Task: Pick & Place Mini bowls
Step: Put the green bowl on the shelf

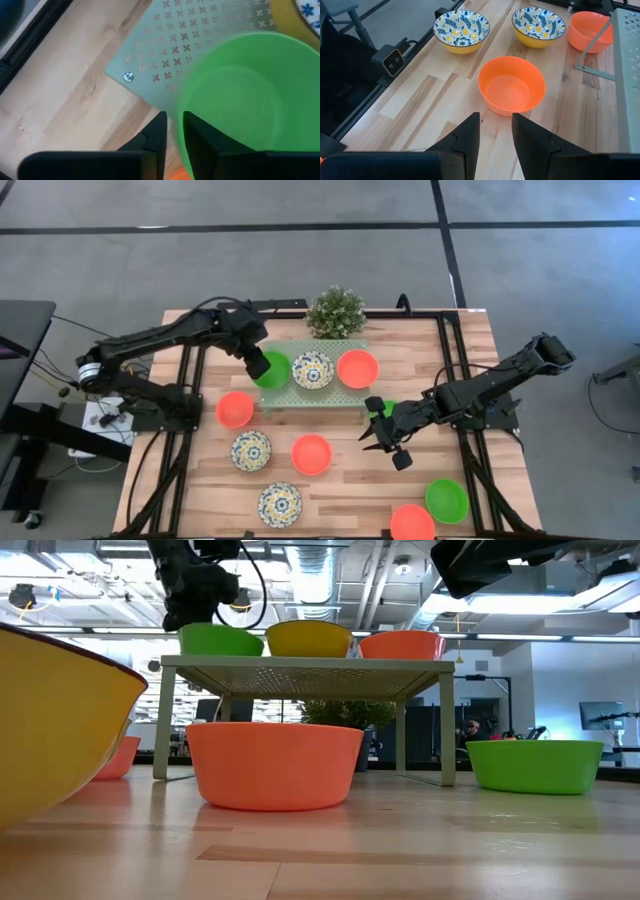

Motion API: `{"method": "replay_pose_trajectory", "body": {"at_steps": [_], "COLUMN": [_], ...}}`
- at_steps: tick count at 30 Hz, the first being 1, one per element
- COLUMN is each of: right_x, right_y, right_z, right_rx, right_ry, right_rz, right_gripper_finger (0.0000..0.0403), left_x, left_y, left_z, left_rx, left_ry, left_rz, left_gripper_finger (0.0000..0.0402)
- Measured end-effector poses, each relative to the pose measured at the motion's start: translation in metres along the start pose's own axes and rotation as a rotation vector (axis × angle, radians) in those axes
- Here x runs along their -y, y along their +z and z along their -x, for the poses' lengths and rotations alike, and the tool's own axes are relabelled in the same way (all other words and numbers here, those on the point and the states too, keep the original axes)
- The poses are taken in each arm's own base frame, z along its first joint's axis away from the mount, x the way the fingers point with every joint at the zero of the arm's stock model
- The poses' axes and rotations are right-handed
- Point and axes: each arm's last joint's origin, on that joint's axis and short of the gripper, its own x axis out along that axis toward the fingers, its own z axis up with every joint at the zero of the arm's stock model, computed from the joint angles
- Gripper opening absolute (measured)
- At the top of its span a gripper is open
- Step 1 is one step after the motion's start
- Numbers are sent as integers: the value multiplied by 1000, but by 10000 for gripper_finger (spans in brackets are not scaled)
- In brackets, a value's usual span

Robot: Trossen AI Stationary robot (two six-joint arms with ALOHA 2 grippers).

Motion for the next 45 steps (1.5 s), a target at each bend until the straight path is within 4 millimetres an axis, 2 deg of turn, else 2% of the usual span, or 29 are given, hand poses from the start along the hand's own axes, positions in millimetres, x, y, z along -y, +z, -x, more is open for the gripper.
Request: {"method": "replay_pose_trajectory", "body": {"at_steps": [6, 15, 22, 25, 28, 32, 35, 37, 42, 45], "right_x": [0, 0, 0, 0, 0, 0, 0, 0, 0, 0], "right_y": [0, 0, 0, 0, 0, 0, 0, 0, 0, 0], "right_z": [0, 0, 0, 0, 0, 0, 0, 0, 0, 0], "right_rx": [0, -4, -5, -5, -5, -5, -5, -5, -5, -5], "right_ry": [0, 0, 0, 0, 0, 0, 0, 0, 0, 0], "right_rz": [0, 0, 1, 1, 1, 1, 1, 1, 1, 1], "right_gripper_finger": [108, 108, 108, 108, 108, 108, 108, 108, 108, 108], "left_x": [1, 2, 2, 4, 5, 7, 8, 9, 14, 19], "left_y": [5, 14, 15, 14, 11, 0, -17, -31, -61, -70], "left_z": [-6, -6, -6, -2, 10, 36, 56, 62, 55, 44], "left_rx": [11, 112, 119, 136, 176, 255, 259, 223, 74, 27], "left_ry": [8, 10, 8, 3, -8, -30, -43, -42, -42, -45], "left_rz": [1, 7, 6, 1, -9, -22, -21, 15, 46, 57], "left_gripper_finger": [86, 87, 87, 86, 86, 86, 80, 68, 14, 6]}}
